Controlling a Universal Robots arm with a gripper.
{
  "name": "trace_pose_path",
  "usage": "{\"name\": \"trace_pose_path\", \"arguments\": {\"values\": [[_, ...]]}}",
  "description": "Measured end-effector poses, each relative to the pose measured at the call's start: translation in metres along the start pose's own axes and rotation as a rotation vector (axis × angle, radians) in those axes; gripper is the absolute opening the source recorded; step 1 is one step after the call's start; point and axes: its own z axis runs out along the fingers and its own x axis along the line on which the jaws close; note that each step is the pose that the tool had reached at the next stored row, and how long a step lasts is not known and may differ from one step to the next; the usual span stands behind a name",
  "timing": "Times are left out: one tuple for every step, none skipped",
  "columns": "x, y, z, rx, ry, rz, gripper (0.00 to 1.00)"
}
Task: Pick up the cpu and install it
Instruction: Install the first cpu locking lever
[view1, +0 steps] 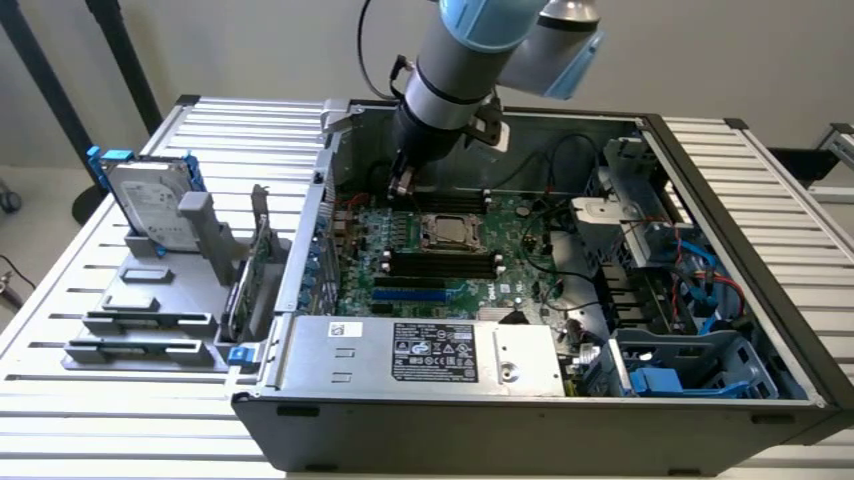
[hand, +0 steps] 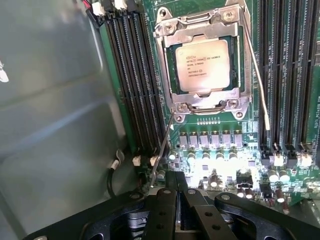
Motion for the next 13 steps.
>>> {"name": "trace_pose_path", "arguments": {"values": [[0.0001,-0.0001,-0.0004,-0.0011,0.0042,0.006,0.11],[0.0002,-0.0002,-0.0007,-0.0025,0.0081,0.013,0.11],[0.0003,-0.0004,-0.0010,-0.0042,0.0119,0.020,0.11],[0.0003,-0.0005,-0.0014,-0.0061,0.0157,0.027,0.11],[0.0004,-0.0007,-0.0018,-0.0072,0.0200,0.034,0.11],[0.0005,-0.0008,-0.0023,-0.0075,0.0251,0.040,0.11],[0.0005,-0.0010,-0.0027,-0.0072,0.0310,0.046,0.11],[0.0005,-0.0011,-0.0032,-0.0068,0.0367,0.051,0.11],[0.0005,-0.0012,-0.0036,-0.0063,0.0415,0.056,0.11],[0.0004,-0.0013,-0.0039,-0.0056,0.0455,0.060,0.11],[0.0004,-0.0014,-0.0043,-0.0047,0.0495,0.064,0.11],[0.0003,-0.0015,-0.0048,-0.0038,0.0539,0.068,0.11],[0.0004,-0.0017,-0.0055,-0.0029,0.0593,0.071,0.11]]}}
